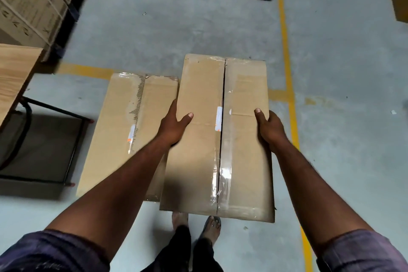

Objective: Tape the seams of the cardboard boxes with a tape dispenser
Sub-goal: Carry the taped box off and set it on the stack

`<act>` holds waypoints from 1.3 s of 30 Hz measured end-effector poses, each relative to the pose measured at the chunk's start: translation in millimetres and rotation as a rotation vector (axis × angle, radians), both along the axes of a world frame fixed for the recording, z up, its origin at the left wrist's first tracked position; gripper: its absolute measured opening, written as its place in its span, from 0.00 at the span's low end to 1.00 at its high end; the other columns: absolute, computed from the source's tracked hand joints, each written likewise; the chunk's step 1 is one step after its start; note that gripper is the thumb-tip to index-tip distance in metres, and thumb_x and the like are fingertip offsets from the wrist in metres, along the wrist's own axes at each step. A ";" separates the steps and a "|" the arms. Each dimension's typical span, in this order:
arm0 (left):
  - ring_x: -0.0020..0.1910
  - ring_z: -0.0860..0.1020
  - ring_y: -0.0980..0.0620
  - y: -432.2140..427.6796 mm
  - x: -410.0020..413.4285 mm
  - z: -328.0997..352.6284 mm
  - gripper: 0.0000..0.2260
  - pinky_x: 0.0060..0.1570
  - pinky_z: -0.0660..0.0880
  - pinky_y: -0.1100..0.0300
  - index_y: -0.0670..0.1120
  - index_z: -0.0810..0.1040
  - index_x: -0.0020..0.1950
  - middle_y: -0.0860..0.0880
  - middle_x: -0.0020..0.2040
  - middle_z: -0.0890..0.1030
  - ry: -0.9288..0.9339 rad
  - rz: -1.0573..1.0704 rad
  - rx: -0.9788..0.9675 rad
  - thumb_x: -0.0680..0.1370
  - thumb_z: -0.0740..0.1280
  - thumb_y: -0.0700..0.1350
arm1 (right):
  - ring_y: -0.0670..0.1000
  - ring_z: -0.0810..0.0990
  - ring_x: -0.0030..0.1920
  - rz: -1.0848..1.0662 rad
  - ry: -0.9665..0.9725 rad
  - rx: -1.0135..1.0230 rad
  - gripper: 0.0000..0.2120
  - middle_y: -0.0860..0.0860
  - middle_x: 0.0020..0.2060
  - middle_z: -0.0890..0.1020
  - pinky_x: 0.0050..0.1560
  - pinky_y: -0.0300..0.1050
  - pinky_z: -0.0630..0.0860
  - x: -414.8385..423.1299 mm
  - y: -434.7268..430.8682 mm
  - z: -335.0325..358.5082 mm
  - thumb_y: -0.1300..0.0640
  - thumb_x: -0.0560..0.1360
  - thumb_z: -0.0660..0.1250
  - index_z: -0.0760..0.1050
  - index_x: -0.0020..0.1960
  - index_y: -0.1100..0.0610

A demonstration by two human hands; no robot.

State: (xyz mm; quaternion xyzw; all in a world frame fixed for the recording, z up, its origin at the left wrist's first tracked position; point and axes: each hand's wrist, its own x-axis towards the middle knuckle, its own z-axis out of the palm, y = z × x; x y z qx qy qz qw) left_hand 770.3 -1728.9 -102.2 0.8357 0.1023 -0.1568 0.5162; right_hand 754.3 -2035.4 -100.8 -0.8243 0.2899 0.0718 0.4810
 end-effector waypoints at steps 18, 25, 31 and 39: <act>0.68 0.66 0.39 9.8 8.7 -99.6 0.34 0.67 0.65 0.50 0.48 0.60 0.80 0.37 0.67 0.68 0.134 0.094 0.338 0.78 0.71 0.52 | 0.55 0.78 0.65 -0.036 0.127 0.114 0.27 0.53 0.66 0.79 0.70 0.55 0.73 4.1 39.5 -111.3 0.38 0.81 0.62 0.69 0.74 0.52; 0.65 0.67 0.39 2.9 7.3 -122.1 0.34 0.64 0.65 0.52 0.49 0.63 0.79 0.39 0.66 0.68 0.091 0.121 0.382 0.76 0.73 0.50 | 0.54 0.78 0.65 -0.039 0.139 0.101 0.29 0.51 0.66 0.80 0.69 0.54 0.73 3.0 35.6 -143.9 0.36 0.80 0.61 0.69 0.74 0.51; 0.61 0.70 0.39 -1.0 -0.4 -136.3 0.34 0.60 0.65 0.54 0.46 0.67 0.77 0.38 0.61 0.72 -0.024 0.150 0.428 0.73 0.75 0.46 | 0.55 0.77 0.67 -0.034 0.151 0.092 0.29 0.52 0.68 0.77 0.70 0.54 0.71 2.8 34.7 -156.7 0.37 0.81 0.60 0.66 0.76 0.52; 0.66 0.68 0.40 6.0 -18.5 -124.3 0.32 0.67 0.64 0.53 0.44 0.65 0.78 0.40 0.67 0.69 -0.017 0.052 0.423 0.75 0.72 0.40 | 0.64 0.76 0.66 -0.069 0.270 -0.030 0.30 0.63 0.67 0.76 0.63 0.53 0.71 -1.7 51.9 -142.5 0.40 0.84 0.55 0.65 0.71 0.65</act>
